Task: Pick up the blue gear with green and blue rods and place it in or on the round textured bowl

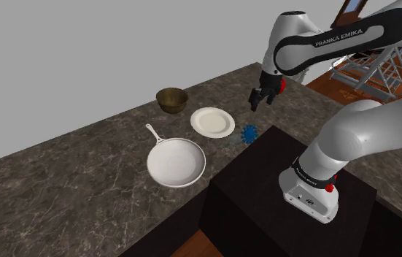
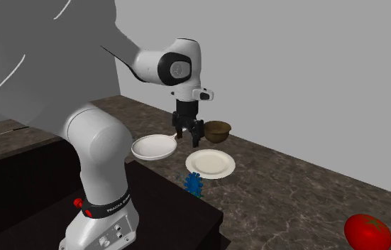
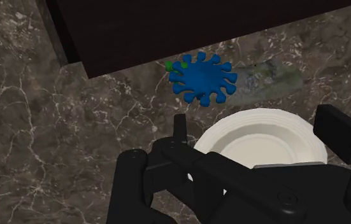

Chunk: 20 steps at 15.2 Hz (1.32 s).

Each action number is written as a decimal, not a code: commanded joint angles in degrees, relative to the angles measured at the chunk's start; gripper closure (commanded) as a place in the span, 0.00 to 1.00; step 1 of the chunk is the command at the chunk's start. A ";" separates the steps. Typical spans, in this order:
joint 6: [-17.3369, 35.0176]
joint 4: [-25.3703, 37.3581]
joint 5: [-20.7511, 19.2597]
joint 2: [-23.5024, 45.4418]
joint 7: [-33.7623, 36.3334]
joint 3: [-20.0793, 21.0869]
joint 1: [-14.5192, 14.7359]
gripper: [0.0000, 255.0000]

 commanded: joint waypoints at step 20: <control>44.38 -5.24 4.16 39.41 -3.98 -5.28 0.12 0.00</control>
